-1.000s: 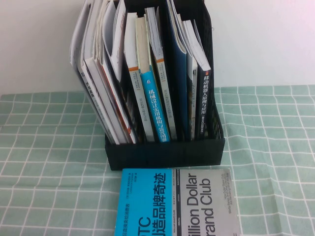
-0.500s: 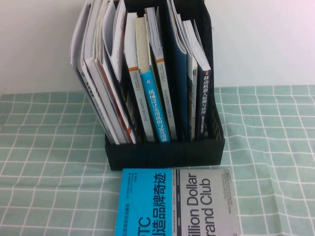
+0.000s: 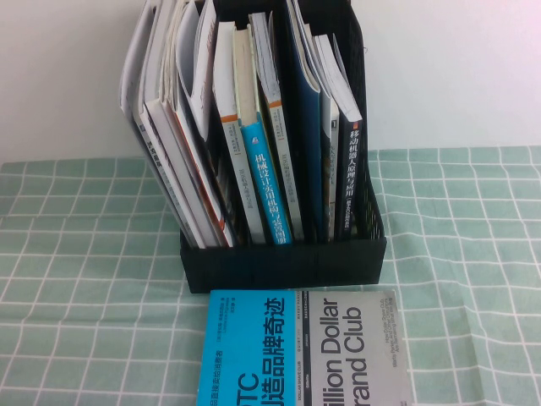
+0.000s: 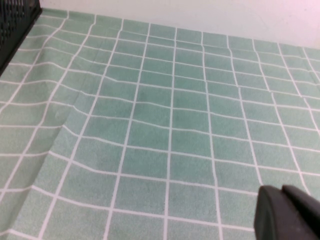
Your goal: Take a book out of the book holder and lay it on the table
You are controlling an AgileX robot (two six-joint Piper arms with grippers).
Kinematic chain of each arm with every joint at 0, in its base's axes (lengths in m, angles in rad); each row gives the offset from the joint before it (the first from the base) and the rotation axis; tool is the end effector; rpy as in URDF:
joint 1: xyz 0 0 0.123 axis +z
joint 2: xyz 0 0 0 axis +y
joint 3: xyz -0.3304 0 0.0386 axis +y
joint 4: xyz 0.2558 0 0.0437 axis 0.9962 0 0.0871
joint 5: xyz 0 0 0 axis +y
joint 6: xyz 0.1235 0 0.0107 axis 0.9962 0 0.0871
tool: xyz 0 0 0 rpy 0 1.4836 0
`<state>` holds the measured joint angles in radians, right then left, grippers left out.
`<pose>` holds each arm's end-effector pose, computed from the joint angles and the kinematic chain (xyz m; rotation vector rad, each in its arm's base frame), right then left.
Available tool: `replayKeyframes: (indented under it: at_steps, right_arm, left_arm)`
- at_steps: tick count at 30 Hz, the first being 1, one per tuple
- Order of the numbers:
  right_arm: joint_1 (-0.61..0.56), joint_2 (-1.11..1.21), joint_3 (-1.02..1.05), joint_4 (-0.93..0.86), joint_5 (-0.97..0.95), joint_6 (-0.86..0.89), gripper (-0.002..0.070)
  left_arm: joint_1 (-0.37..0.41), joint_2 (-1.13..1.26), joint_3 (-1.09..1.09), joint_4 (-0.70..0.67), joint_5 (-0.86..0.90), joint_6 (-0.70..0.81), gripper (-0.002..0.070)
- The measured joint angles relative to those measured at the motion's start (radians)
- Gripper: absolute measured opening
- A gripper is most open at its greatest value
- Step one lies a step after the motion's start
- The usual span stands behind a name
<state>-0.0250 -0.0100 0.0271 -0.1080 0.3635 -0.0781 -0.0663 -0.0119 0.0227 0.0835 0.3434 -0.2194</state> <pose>0.0442 -0.0059 0.1619 -0.1171 1.8621 -0.1770 0.0451 0.0005 0.1659 -0.0881 1.8361 -0.1195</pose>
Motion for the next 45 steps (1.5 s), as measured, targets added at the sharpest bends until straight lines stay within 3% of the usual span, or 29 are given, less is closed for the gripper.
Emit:
replayKeyframes:
  at_steps: [45]
  right_arm:
    - [-0.001, 0.0, 0.0, 0.0, 0.0, 0.0, -0.0001]
  left_arm:
    - [0.0, 0.0, 0.0, 0.038, 0.0, 0.0, -0.0003]
